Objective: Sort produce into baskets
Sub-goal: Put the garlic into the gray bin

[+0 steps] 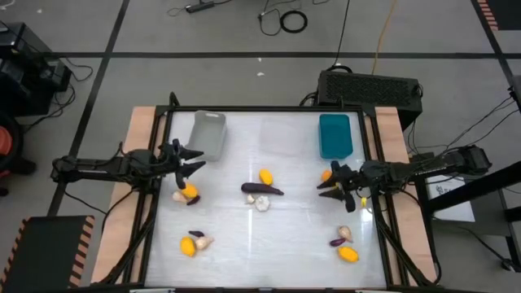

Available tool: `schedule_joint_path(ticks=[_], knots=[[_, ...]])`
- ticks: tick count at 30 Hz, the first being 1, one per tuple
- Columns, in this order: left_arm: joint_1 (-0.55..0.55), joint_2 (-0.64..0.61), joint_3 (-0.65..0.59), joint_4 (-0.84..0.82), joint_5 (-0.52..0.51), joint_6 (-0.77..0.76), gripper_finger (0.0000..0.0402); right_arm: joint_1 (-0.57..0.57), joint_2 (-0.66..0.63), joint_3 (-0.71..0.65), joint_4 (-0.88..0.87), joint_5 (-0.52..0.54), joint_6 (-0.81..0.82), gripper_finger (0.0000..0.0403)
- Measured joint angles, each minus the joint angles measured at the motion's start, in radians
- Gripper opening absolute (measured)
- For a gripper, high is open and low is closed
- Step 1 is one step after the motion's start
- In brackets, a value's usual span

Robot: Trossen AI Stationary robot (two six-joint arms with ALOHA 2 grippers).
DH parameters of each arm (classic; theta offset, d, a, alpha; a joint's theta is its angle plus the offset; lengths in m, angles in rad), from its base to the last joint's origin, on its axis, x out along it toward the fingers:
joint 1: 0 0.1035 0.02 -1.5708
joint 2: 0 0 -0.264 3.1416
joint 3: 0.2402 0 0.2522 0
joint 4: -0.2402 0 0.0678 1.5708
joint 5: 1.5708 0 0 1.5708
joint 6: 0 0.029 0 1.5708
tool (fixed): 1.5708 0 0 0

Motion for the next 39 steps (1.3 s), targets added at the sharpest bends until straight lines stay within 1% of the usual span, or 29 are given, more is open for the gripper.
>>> schedule_joint_path(ticks=[2, 4, 9, 12, 15, 17, 21, 23, 25, 28, 31, 34, 39], knots=[[0.0, 0.0, 0.0, 0.028, 0.0, 0.0, 0.0201, -0.001, 0.003, 0.0, 0.124, 0.048, -0.021, 0.0125], [0.0, 0.0, 0.0, 0.031, 0.0, 0.0, 0.0201, -0.001, 0.002, 0.0, 0.217, 0.065, -0.025, 0.0125], [0.0, 0.001, 0.0, 0.035, 0.014, -0.075, 0.0201, 0.0, 0.003, 0.0, 0.34, 0.071, -0.116, 0.0125], [0.0, 0.016, 0.0, 0.037, 0.062, -0.071, 0.0201, -0.001, 0.003, 0.0, 0.41, 0.074, -0.125, 0.0125], [0.0, 0.04, 0.0, 0.053, 0.052, -0.078, 0.0201, 0.0, 0.003, 0.001, 0.447, 0.076, -0.127, 0.0125], [0.0, 0.066, 0.0, 0.069, 0.056, -0.078, 0.0201, 0.0, 0.006, 0.012, 0.423, 0.075, -0.12, 0.0125], [0.0, 0.159, 0.0, 0.179, 0.169, -0.077, 0.0201, 0.0, 0.046, 0.06, 0.375, 0.076, -0.152, 0.0125], [0.0, 0.221, 0.0, 0.236, 0.216, -0.078, 0.0201, 0.0, 0.08, 0.107, 0.341, 0.077, -0.159, 0.0125], [0.0, 0.288, 0.013, 0.258, 0.243, -0.071, 0.0201, 0.0, 0.127, 0.17, 0.279, 0.106, -0.185, 0.0125], [0.0, 0.398, 0.057, 0.26, 0.275, -0.028, 0.0201, 0.0, 0.222, 0.273, 0.162, 0.153, -0.276, 0.0128], [-0.01, 0.509, 0.11, 0.26, 0.311, 0.046, 0.0201, 0.0, 0.332, 0.374, 0.089, 0.147, -0.357, 0.0137], [-0.04, 0.615, 0.161, 0.28, 0.314, 0.103, 0.0201, 0.0, 0.439, 0.461, 0.022, 0.142, -0.412, 0.0152], [-0.115, 0.791, 0.232, 0.338, 0.314, 0.265, 0.0201, 0.0, 0.608, 0.56, -0.002, 0.141, -0.443, 0.0181]])
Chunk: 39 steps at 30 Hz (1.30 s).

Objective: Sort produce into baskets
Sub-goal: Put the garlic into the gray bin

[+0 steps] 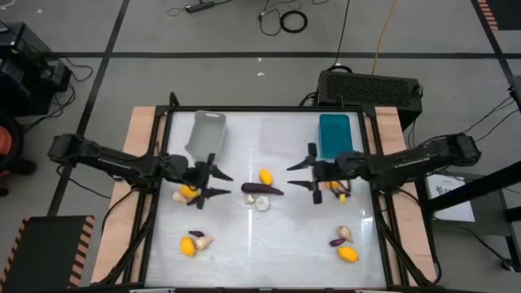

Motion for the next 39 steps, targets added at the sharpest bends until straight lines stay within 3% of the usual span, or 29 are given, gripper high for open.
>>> schedule_joint_path(ticks=[7, 12, 21, 25, 32, 39], knots=[[-0.089, 0.263, 0.066, 0.176, -0.059, 0.089, 0.0201, 0.004, 0.141, 0.119, -0.054, 0.0, 0.0, 0.0222], [-0.121, 0.453, 0.152, 0.193, -0.115, 0.16, 0.0207, 0.023, 0.171, 0.165, -0.121, 0.0, 0.012, 0.0237], [-0.108, 0.692, 0.329, 0.195, -0.205, 0.235, 0.029, 0.06, 0.16, 0.174, -0.192, 0.0, 0.058, 0.0238], [-0.092, 0.734, 0.362, 0.146, -0.183, 0.208, 0.0312, 0.059, 0.16, 0.173, -0.224, 0.0, 0.058, 0.0238], [-0.076, 0.746, 0.361, 0.101, -0.17, 0.182, 0.0314, 0.058, 0.16, 0.173, -0.279, 0.006, 0.057, 0.0238], [-0.055, 0.746, 0.36, 0.066, -0.148, 0.181, 0.026, 0.054, 0.16, 0.173, -0.284, 0.007, 0.058, 0.0238]])
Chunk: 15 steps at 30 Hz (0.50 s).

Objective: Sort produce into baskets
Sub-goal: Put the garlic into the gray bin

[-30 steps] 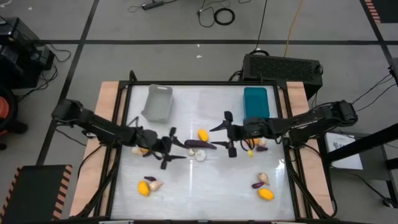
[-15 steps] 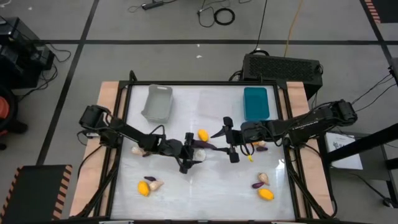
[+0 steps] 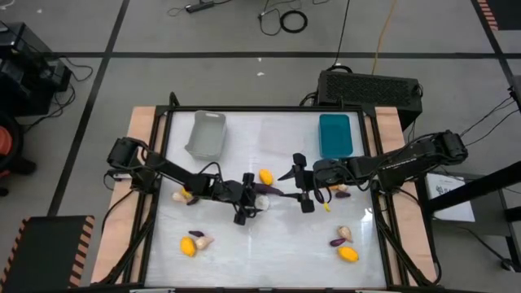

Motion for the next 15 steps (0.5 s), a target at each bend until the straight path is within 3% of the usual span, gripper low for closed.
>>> schedule_joint_path(ticks=[15], knots=[[0.009, 0.0, 0.0, -0.032, 0.017, 0.005, 0.0038, -0.023, 0.0, 0.0, 0.006, 0.003, 0.002, 0.0238]])
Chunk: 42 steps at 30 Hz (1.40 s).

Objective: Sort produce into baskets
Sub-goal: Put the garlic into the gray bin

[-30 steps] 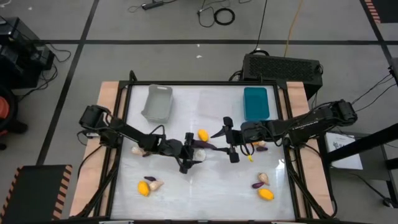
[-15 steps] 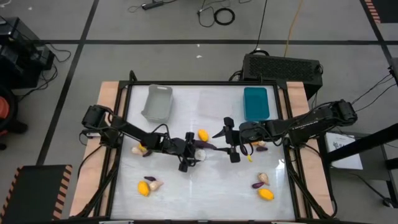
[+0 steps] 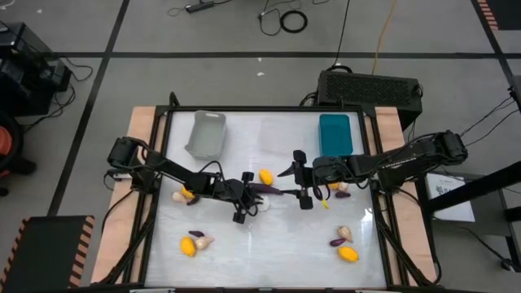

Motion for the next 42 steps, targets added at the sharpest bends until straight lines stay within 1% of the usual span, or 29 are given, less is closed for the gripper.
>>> schedule_joint_path(ticks=[3, 7, 10, 14, 20, 24, 27, 30, 33, 38, 42], knots=[[0.001, -0.001, 0.0, 0.006, 0.0, 0.007, 0.0012, -0.001, 0.0, 0.0, 0.0, 0.0, 0.0, 0.0238], [0.002, -0.052, -0.002, -0.005, -0.001, 0.012, 0.0012, -0.001, 0.0, 0.0, -0.003, -0.001, 0.0, 0.0238], [0.003, -0.142, -0.001, -0.078, -0.027, 0.049, 0.0014, -0.001, 0.0, 0.0, -0.003, -0.001, 0.0, 0.0238], [0.028, -0.283, -0.001, -0.249, -0.152, 0.1, 0.0014, -0.001, 0.0, 0.0, -0.004, -0.001, 0.0, 0.0238], [0.114, -0.468, -0.001, -0.488, -0.335, 0.095, 0.0014, -0.001, 0.0, 0.0, -0.002, -0.001, 0.0, 0.0238], [0.185, -0.566, 0.0, -0.625, -0.485, 0.075, 0.0014, -0.001, 0.0, 0.0, 0.001, -0.001, -0.001, 0.0238], [0.256, -0.616, -0.001, -0.7, -0.561, 0.05, 0.0014, -0.001, 0.0, 0.0, 0.005, -0.001, -0.003, 0.0238], [0.352, -0.643, -0.001, -0.762, -0.572, -0.01, 0.0014, -0.003, 0.0, 0.0, 0.005, -0.001, -0.003, 0.0238], [0.447, -0.648, -0.007, -0.809, -0.55, -0.069, 0.0014, -0.01, 0.0, 0.0, 0.005, -0.002, -0.002, 0.0238], [0.588, -0.642, -0.045, -0.812, -0.453, -0.084, 0.0015, -0.02, 0.0, 0.0, 0.004, -0.002, -0.001, 0.0238], [0.649, -0.635, -0.053, -0.811, -0.382, -0.098, 0.0019, -0.027, 0.0, 0.0, 0.003, -0.002, -0.002, 0.0238]])
